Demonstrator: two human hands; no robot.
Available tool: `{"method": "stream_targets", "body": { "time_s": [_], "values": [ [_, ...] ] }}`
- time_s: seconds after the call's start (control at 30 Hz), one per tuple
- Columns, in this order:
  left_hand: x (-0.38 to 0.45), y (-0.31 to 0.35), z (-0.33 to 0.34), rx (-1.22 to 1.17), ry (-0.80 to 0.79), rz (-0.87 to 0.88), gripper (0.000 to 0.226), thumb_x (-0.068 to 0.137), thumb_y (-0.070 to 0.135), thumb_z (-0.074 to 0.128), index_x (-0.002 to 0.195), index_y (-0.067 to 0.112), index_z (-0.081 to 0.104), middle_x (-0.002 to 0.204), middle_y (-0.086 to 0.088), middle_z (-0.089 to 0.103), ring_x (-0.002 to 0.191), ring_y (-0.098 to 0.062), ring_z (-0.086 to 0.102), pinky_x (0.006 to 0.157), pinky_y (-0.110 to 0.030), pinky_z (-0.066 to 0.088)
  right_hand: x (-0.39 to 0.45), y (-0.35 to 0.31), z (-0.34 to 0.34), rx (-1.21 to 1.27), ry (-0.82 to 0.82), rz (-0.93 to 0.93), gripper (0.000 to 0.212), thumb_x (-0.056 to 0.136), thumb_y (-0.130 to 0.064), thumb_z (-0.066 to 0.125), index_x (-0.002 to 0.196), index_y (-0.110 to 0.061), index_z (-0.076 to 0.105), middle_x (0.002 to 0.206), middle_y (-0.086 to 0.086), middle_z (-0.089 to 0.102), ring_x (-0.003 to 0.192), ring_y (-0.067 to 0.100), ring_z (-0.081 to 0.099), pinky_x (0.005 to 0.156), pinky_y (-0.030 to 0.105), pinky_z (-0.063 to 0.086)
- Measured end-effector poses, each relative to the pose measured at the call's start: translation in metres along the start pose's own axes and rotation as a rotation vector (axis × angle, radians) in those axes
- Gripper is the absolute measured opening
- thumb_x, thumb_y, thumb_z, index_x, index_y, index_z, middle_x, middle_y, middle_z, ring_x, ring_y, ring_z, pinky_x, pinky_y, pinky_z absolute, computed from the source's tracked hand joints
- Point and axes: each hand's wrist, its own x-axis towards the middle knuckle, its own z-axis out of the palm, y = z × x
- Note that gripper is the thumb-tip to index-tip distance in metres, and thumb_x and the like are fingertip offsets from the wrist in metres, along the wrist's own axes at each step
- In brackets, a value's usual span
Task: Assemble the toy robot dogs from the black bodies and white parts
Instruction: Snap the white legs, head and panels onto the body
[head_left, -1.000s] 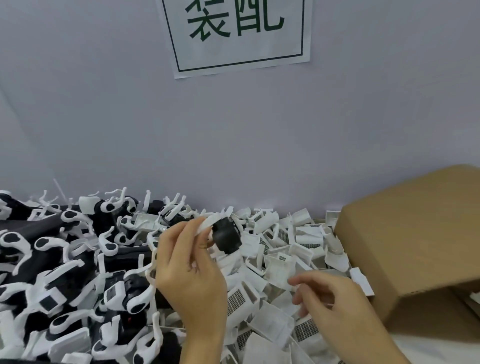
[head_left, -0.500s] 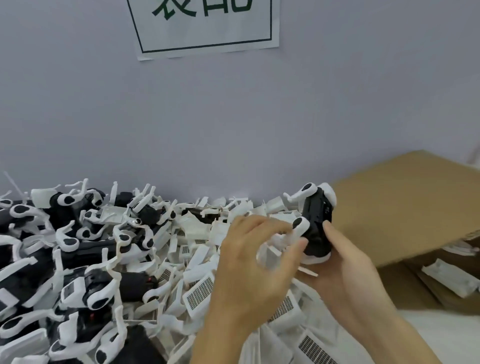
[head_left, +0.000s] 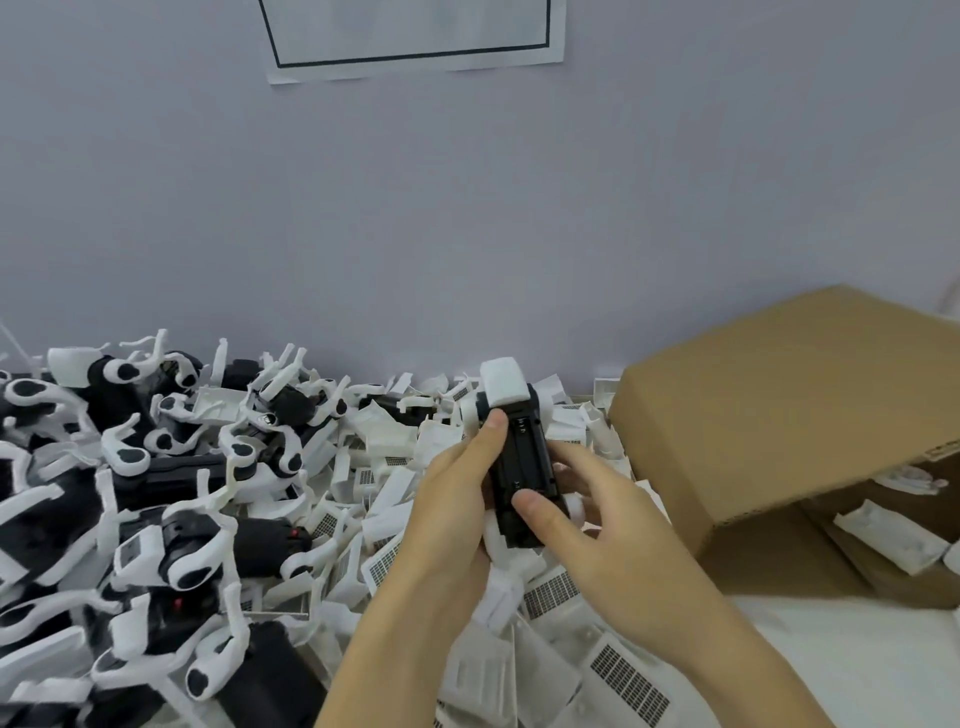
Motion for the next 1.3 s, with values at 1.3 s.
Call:
{"method": "stream_targets", "body": {
  "time_s": [1.3],
  "values": [
    [0.003, -0.013, -0.004, 0.070, -0.009, 0.325, 0.025, 0.087, 0.014, 0.075, 0.111, 0.017, 0.070, 0.105, -0.004, 0.078, 0.098, -0.021, 0.075, 0.073, -0.031, 0.061, 0.000, 0.001, 0.008, 0.004, 0.148, 0.000, 0.048, 0.087, -0.034, 0.071, 0.125, -0.050, 0.046, 0.128, -0.034, 0.056, 0.123, -0.018, 0.047, 0.095, 0.006, 0.045]
  ]
}}
